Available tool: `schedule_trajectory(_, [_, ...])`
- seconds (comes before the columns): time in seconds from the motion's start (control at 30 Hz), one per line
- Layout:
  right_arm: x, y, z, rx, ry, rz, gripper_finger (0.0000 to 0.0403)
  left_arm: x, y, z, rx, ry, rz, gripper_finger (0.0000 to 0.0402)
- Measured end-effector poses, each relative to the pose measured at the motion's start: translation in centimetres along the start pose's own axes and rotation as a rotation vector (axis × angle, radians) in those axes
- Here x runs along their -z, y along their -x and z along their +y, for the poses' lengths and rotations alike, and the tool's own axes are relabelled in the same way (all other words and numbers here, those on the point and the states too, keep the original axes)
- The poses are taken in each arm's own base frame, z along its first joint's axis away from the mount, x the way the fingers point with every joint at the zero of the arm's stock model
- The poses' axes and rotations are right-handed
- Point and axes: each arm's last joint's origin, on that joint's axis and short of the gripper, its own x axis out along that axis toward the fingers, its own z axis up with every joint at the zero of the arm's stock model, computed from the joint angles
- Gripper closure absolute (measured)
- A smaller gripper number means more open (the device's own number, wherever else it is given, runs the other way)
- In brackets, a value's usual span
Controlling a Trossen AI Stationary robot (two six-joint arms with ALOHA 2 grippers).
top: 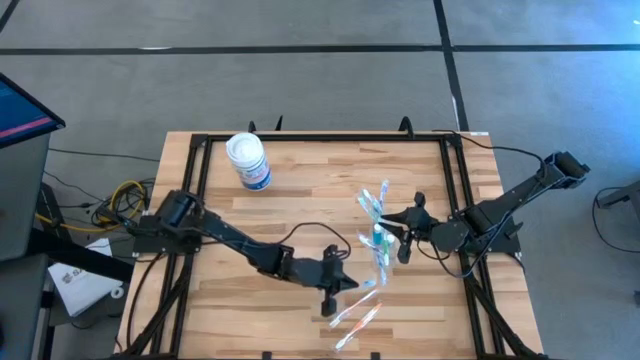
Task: Pick & Place toothbrushing station
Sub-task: Put the blue toothbrush into the transparent organizer
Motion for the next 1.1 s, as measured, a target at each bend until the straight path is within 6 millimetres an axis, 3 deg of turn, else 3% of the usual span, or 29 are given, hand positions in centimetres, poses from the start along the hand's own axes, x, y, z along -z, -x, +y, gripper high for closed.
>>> schedule_trajectory(0.57, [-0.4,0.0,0.2,-0.013,-0.004,-0.030,0.0327,-8.0,5.7,-0.5,-0.053,-0.180,-0.239,0.0401])
schedule_trajectory(0.8, [-0.9,0.0,0.3,-0.029,0.000,-0.067,0.0327,-10.1,6.9,1.0,-0.103,-0.195,-0.300,0.0401])
schedule_trajectory(1.1, [-2.4,0.3,0.9,-0.109,0.034,-0.188,0.0327,-11.5,6.6,3.9,-0.144,-0.190,-0.350,0.0401])
